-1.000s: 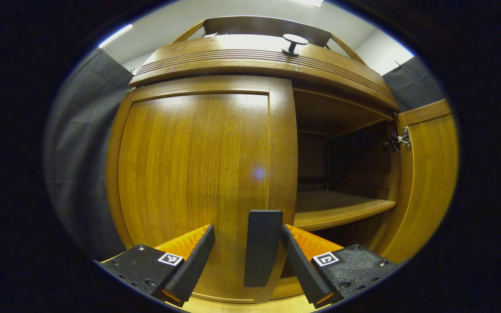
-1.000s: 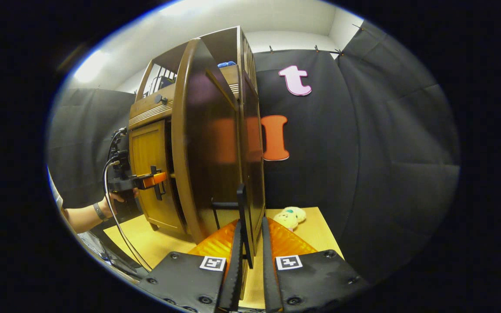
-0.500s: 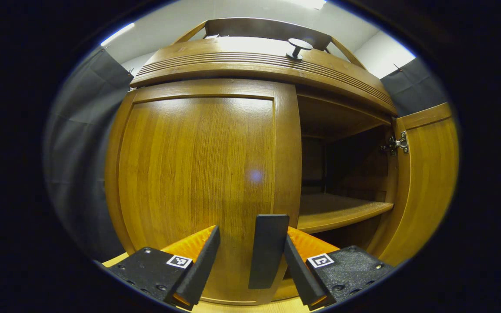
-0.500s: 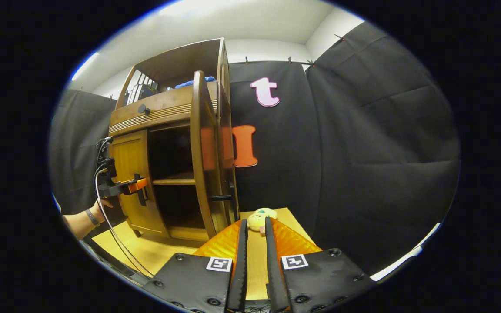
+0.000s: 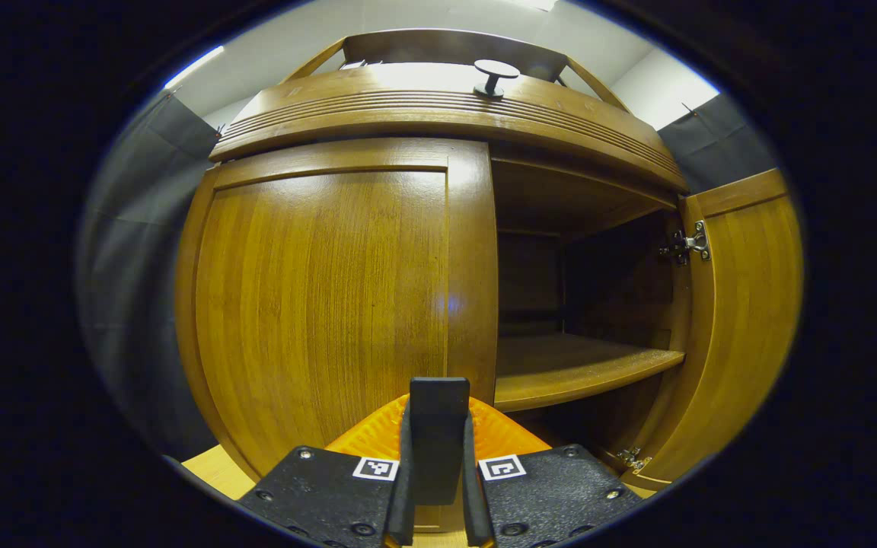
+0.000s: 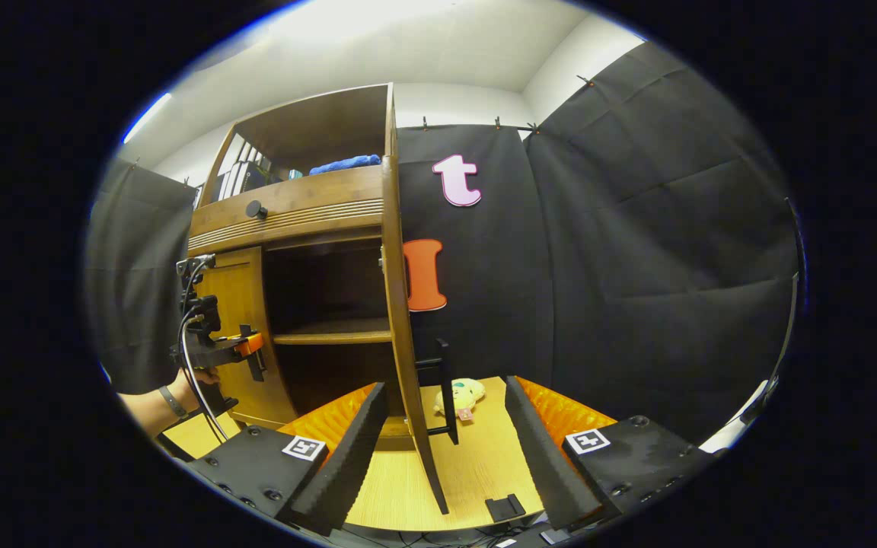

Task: Open the right door of the double-door shoe cabinet with the right hand, and open the left door with the left hand.

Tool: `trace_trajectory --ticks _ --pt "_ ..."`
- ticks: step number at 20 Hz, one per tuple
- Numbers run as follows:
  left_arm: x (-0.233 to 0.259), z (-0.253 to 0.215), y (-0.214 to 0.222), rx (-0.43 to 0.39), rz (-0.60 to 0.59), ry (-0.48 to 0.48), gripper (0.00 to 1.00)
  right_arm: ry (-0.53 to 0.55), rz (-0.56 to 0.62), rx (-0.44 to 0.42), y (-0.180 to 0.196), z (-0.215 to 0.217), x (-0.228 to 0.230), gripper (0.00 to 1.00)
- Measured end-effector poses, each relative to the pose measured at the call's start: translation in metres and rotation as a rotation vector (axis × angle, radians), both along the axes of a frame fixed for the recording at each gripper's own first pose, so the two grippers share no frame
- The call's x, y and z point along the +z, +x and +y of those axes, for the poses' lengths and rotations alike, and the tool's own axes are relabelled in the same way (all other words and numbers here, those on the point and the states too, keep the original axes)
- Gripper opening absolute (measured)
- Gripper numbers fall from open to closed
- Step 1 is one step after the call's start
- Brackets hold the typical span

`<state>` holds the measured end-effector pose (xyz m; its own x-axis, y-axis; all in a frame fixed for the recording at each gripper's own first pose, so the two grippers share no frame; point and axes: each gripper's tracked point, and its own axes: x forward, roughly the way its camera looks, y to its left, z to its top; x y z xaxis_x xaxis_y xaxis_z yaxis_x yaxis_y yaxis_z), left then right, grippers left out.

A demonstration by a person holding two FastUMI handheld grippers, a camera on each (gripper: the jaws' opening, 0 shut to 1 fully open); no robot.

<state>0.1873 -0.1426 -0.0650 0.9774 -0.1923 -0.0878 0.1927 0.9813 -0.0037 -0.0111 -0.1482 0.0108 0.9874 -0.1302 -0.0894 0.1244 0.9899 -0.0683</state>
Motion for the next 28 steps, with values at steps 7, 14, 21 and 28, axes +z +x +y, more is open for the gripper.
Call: trace_trajectory --ticks 7,14,21,28 --pt "0.011 0.004 -0.017 -0.045 0.016 -0.001 0.23 0.04 0.012 0.028 0.013 0.017 -0.003 0.99" --pt "0.019 0.047 -0.09 0.063 0.028 -0.015 0.22 -0.01 -0.006 0.062 0.027 0.029 0.014 0.99" --pt "0.024 0.086 -0.128 0.114 0.04 -0.024 0.22 -0.024 -0.022 0.03 0.029 0.022 0.019 0.99" --pt "0.034 0.121 -0.153 0.195 0.014 0.013 0.2 -0.044 -0.027 0.026 0.032 0.019 0.022 0.99"
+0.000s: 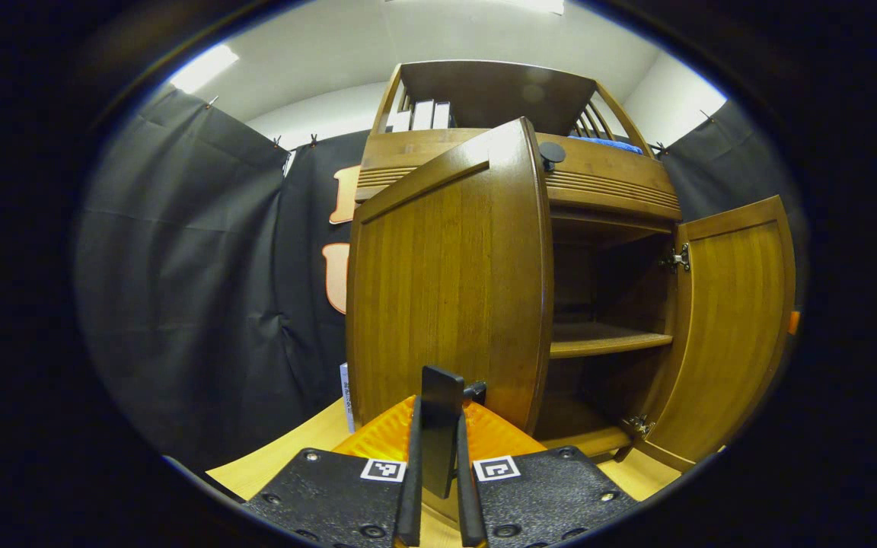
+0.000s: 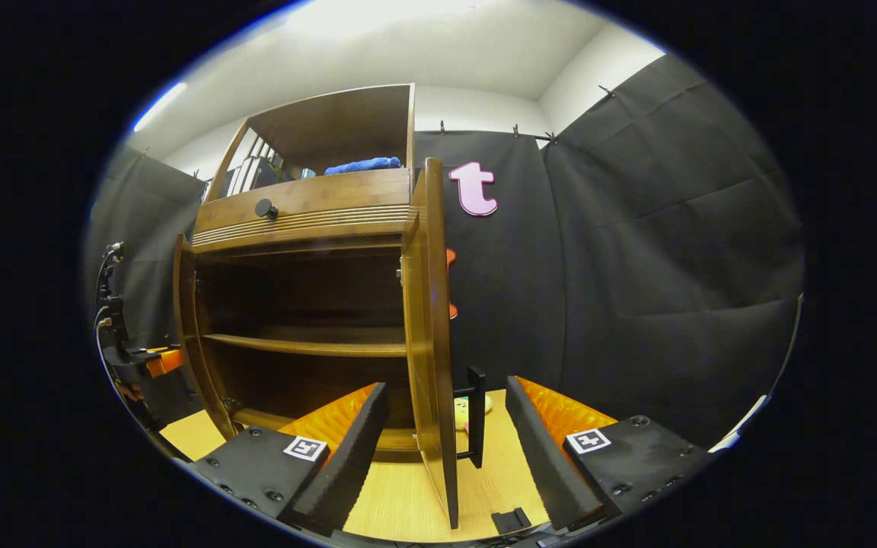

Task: Open the right door of the double-door shoe cabinet with the right hand, and open the left door with the left hand.

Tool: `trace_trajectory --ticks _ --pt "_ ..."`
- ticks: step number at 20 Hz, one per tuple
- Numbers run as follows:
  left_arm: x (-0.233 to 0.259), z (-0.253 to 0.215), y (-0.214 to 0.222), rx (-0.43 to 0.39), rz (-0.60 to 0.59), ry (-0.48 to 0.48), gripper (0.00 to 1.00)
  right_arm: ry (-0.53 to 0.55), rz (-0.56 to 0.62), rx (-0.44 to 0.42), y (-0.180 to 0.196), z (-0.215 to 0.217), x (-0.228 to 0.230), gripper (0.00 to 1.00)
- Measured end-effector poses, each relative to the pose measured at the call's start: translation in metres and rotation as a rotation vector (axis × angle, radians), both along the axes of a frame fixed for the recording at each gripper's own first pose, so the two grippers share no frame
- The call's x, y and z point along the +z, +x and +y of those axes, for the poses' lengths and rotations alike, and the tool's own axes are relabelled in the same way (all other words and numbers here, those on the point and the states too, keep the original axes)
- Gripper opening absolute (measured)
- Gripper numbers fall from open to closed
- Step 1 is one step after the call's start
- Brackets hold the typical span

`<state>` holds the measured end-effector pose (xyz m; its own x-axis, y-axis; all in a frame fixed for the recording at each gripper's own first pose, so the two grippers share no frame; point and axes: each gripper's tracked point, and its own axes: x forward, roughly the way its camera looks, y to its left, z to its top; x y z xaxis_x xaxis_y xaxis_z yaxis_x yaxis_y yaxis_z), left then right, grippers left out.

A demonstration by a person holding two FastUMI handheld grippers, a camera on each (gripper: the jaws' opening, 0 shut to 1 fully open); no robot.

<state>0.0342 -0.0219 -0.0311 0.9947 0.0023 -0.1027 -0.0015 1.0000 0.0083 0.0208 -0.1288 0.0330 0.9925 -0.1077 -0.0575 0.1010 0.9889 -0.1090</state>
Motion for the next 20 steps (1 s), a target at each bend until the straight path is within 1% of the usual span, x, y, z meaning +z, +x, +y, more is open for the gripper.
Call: trace_trajectory --ticks 6,8,10,12,15,16,17,18,20 --pt "0.008 0.035 -0.013 0.051 -0.015 0.021 0.13 0.001 -0.006 0.014 0.005 0.007 0.0 1.0" --pt "0.009 0.041 -0.017 0.039 -0.018 0.019 0.12 0.005 -0.009 0.016 0.007 0.009 0.0 0.99" --pt "0.009 0.053 -0.02 0.028 -0.026 0.028 0.11 0.011 -0.006 0.023 0.01 0.012 -0.002 1.0" --pt "0.009 0.072 -0.023 0.055 -0.035 0.016 0.11 0.015 -0.004 0.03 0.014 0.015 -0.003 0.99" --pt "0.012 0.104 -0.025 0.124 -0.036 -0.039 0.12 0.013 -0.009 0.042 0.016 0.022 -0.001 0.99" --pt "0.012 0.109 -0.024 0.121 -0.042 -0.057 0.13 0.014 -0.008 0.047 0.017 0.024 -0.002 1.0" --pt "0.011 0.111 -0.024 0.104 -0.041 -0.065 0.0 0.016 -0.008 0.049 0.017 0.025 -0.002 0.99" --pt "0.013 0.113 -0.024 0.089 -0.043 -0.058 0.05 0.019 -0.01 0.05 0.018 0.025 -0.002 0.99" --pt "0.014 0.12 -0.024 0.048 -0.045 -0.051 0.05 0.021 -0.011 0.044 0.019 0.025 -0.002 0.99"
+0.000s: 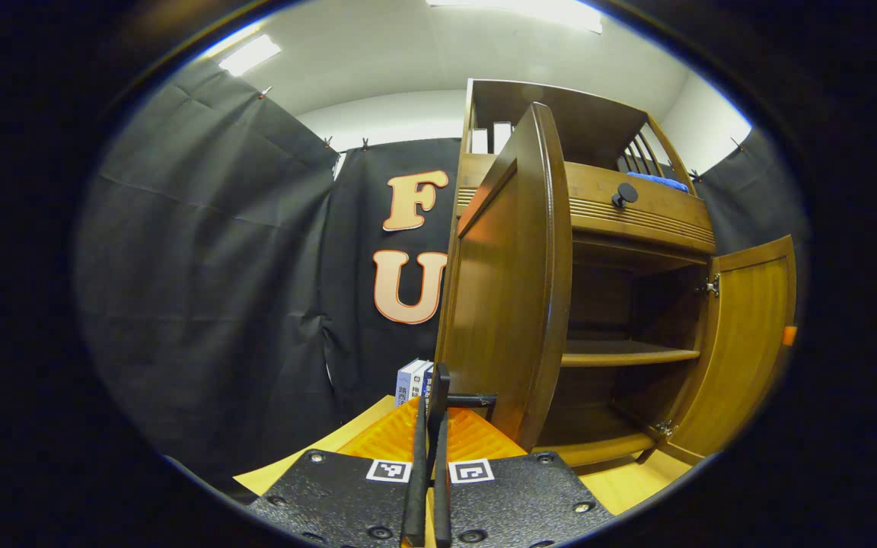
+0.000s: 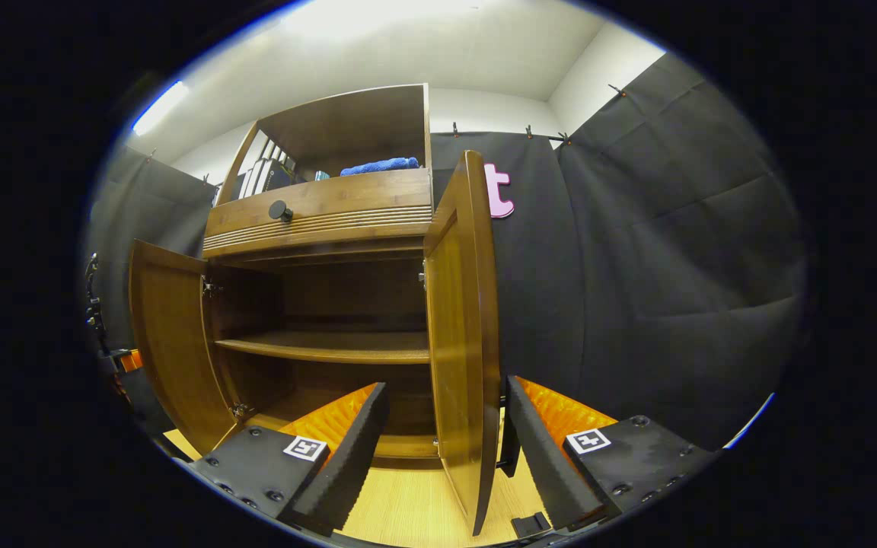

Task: Open the right door of the double-door shoe cabinet with the right hand, and open the left door with the left hand.

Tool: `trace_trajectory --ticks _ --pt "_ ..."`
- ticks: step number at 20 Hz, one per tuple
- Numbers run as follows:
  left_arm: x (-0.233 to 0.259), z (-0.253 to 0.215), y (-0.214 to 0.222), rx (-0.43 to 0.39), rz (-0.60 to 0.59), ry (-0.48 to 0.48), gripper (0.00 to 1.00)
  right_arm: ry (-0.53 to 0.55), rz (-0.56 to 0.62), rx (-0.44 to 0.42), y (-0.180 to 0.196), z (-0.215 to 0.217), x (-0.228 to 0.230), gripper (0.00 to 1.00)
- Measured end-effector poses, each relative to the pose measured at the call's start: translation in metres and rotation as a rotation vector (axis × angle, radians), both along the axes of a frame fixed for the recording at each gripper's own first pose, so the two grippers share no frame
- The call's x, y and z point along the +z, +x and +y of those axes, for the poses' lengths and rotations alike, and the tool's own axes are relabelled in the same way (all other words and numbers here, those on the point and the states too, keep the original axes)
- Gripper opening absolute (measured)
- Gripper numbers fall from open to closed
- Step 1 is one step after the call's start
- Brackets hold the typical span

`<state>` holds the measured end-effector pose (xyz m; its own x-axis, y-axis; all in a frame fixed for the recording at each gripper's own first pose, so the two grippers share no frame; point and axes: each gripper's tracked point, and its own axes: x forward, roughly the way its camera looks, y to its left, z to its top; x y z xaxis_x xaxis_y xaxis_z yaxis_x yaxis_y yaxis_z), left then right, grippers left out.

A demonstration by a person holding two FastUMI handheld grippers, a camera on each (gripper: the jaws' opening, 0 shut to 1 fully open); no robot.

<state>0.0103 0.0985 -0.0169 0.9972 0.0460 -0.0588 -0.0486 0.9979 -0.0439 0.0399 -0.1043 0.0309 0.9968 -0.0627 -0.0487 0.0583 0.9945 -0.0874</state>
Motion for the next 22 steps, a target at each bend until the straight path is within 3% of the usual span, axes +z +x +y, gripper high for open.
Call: trace_trajectory --ticks 2,3,8,9,10,15,20,22 --pt "-0.001 0.011 -0.001 -0.052 0.006 -0.052 0.0 0.002 0.005 -0.002 0.001 -0.001 -0.002 1.0" --pt "-0.001 0.022 -0.001 -0.068 0.009 -0.071 0.05 0.004 0.015 -0.001 0.0 -0.002 -0.004 1.0" --pt "-0.001 0.045 0.003 -0.169 0.014 -0.087 0.0 0.034 0.018 -0.019 0.004 -0.008 -0.006 0.99" --pt "-0.002 0.045 0.004 -0.184 0.008 -0.076 0.1 0.039 0.019 -0.021 0.005 -0.009 -0.007 0.99" --pt "0.0 0.046 0.002 -0.203 0.005 -0.06 0.13 0.044 0.02 -0.022 0.007 -0.009 -0.007 1.0" --pt "0.001 0.053 -0.001 -0.313 0.021 -0.083 0.11 0.052 0.025 -0.014 0.008 -0.004 -0.004 1.0" --pt "0.016 0.056 -0.029 -0.277 0.007 -0.033 0.08 0.029 0.023 0.003 0.009 0.002 -0.002 1.0" --pt "0.026 0.06 -0.042 -0.216 -0.017 -0.031 0.13 0.026 0.023 0.016 0.009 0.003 -0.003 1.0"
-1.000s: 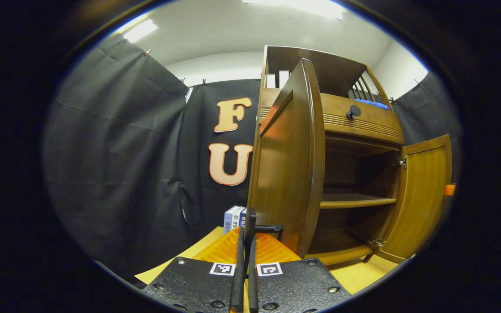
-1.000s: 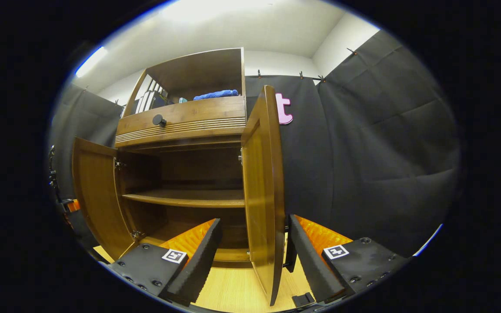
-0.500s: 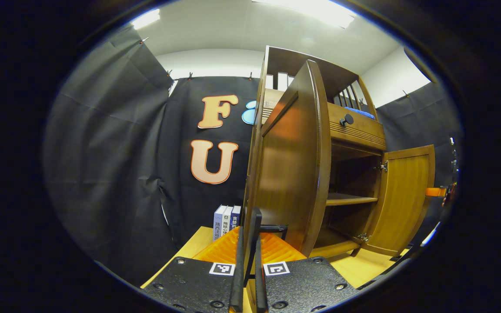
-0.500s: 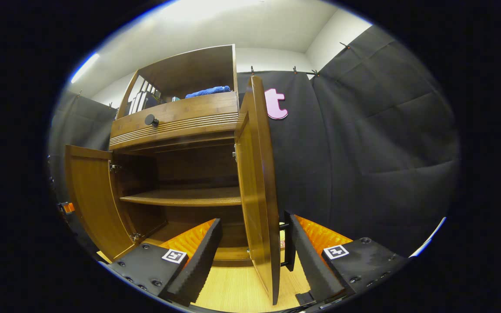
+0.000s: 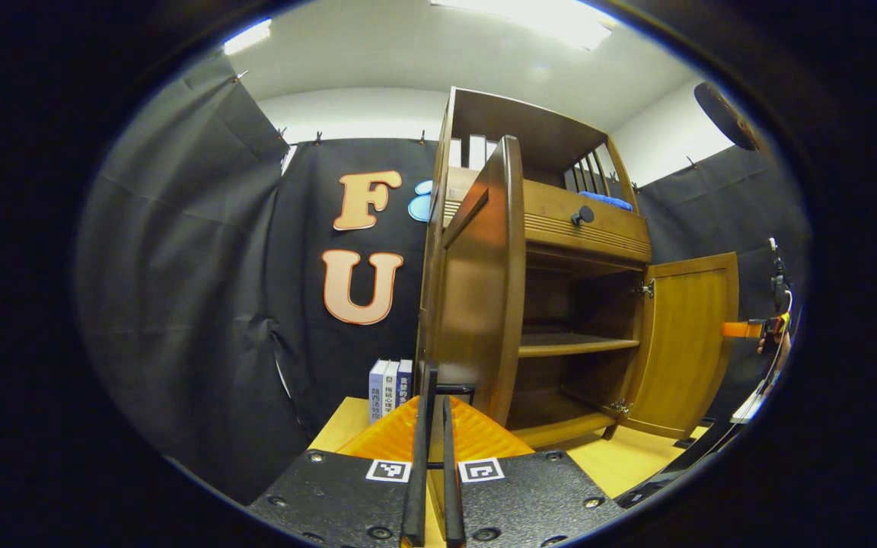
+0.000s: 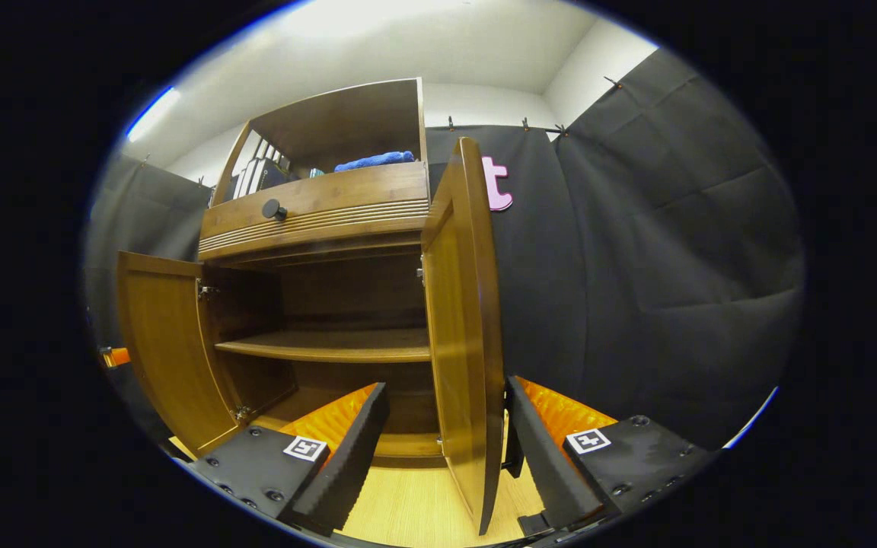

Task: Open the right door of the double-door shoe cabinet with the right hand, and open the left door with the left hand.

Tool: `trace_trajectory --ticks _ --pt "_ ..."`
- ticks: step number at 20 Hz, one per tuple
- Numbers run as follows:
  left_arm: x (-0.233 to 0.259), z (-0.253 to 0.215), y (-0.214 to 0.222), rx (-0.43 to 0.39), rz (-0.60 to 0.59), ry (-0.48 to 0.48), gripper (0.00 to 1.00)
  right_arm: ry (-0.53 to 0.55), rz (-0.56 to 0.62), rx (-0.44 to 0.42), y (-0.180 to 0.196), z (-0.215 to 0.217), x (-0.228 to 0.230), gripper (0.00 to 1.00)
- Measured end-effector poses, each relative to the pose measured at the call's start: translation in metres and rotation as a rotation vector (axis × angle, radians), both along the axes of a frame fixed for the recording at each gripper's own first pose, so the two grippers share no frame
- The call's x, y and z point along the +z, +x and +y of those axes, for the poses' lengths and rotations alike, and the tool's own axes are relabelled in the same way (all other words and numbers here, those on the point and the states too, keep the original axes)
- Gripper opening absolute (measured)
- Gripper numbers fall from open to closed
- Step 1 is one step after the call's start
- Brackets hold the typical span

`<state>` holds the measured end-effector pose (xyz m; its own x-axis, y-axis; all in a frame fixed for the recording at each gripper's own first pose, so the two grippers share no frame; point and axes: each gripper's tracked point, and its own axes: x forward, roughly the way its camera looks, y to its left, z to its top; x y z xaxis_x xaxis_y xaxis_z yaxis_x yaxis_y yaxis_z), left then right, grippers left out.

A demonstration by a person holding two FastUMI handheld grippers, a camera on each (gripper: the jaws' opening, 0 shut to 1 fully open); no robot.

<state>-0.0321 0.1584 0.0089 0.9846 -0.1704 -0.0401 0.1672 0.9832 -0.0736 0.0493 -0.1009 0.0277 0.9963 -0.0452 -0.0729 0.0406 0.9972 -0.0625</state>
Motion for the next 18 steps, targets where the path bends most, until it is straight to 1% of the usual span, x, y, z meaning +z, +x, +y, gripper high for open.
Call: trace_trajectory --ticks 1,3,4,7,8,9,12,13,14,15,16,18 --pt "0.006 -0.003 -0.006 0.03 -0.014 -0.003 0.06 -0.002 -0.008 0.001 0.001 0.0 0.001 0.99" --pt "0.017 -0.022 -0.017 0.061 -0.033 -0.027 0.06 -0.012 -0.014 -0.004 0.002 -0.002 0.0 0.99" --pt "0.019 -0.033 -0.021 0.068 -0.037 -0.039 0.1 -0.015 -0.015 0.001 0.002 -0.001 0.0 1.0" --pt "0.031 -0.062 -0.022 0.081 -0.052 -0.06 0.1 -0.017 -0.013 0.026 0.003 0.003 -0.002 1.0" --pt "0.035 -0.072 -0.021 0.083 -0.056 -0.066 0.06 -0.021 -0.013 0.028 0.004 0.003 -0.003 1.0" --pt "0.037 -0.079 -0.02 0.082 -0.063 -0.07 0.1 -0.026 -0.013 0.03 0.004 0.003 -0.003 1.0" --pt "0.042 -0.117 -0.01 0.064 -0.071 -0.06 0.06 -0.044 -0.025 0.024 0.008 0.001 -0.002 1.0" --pt "0.041 -0.132 -0.006 0.047 -0.066 -0.06 0.06 -0.042 -0.028 0.023 0.009 0.0 -0.002 0.91" --pt "0.041 -0.149 -0.002 0.026 -0.067 -0.057 0.1 -0.04 -0.029 0.027 0.01 0.003 -0.002 0.91" --pt "0.04 -0.163 0.002 0.01 -0.069 -0.052 0.13 -0.041 -0.032 0.03 0.011 0.003 -0.002 1.0" --pt "0.039 -0.176 0.006 0.0 -0.072 -0.054 0.1 -0.043 -0.035 0.033 0.012 0.002 -0.001 0.99" --pt "0.036 -0.197 0.013 -0.004 -0.081 -0.051 0.08 -0.045 -0.037 0.034 0.012 0.001 -0.002 0.99"
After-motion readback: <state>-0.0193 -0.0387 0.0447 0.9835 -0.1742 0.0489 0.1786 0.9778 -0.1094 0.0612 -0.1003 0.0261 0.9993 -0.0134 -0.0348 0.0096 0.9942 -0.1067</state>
